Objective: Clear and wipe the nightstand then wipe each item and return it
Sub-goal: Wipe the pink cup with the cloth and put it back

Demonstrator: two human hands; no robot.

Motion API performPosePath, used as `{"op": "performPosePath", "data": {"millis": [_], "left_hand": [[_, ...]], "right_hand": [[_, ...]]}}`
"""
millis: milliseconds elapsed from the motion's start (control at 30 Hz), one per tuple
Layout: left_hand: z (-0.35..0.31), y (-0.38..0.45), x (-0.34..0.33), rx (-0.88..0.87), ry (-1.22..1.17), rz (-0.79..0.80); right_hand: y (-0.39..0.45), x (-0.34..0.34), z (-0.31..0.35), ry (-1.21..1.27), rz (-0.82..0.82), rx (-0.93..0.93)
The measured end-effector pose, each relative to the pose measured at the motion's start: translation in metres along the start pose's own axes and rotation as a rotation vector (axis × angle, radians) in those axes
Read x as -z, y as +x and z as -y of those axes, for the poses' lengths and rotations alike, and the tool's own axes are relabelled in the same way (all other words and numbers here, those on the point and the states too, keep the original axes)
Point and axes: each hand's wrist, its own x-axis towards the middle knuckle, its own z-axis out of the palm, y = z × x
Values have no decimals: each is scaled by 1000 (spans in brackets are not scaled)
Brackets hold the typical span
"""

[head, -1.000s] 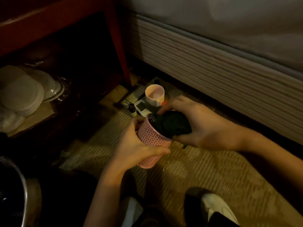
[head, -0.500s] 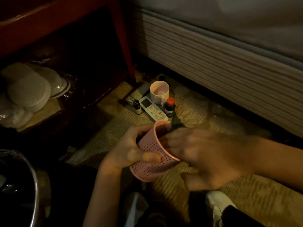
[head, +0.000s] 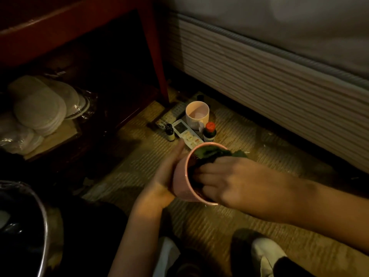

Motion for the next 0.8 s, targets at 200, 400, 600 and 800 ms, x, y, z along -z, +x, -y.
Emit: {"op": "performPosePath", "data": {"millis": [200, 400, 600, 800], "left_hand": [[-3, 0, -3, -204, 95, -233], [11, 5, -2, -499, 157, -439], [21, 11, 5, -990, 314, -229], [11, -4, 5, -321, -127, -12]], "right_hand": [[3, -32, 4, 17, -152, -189], [1, -33, 10, 934, -184, -533], [-5, -20, 19, 1610, -331, -651], [-2, -27, -6, 123, -289, -243]]}}
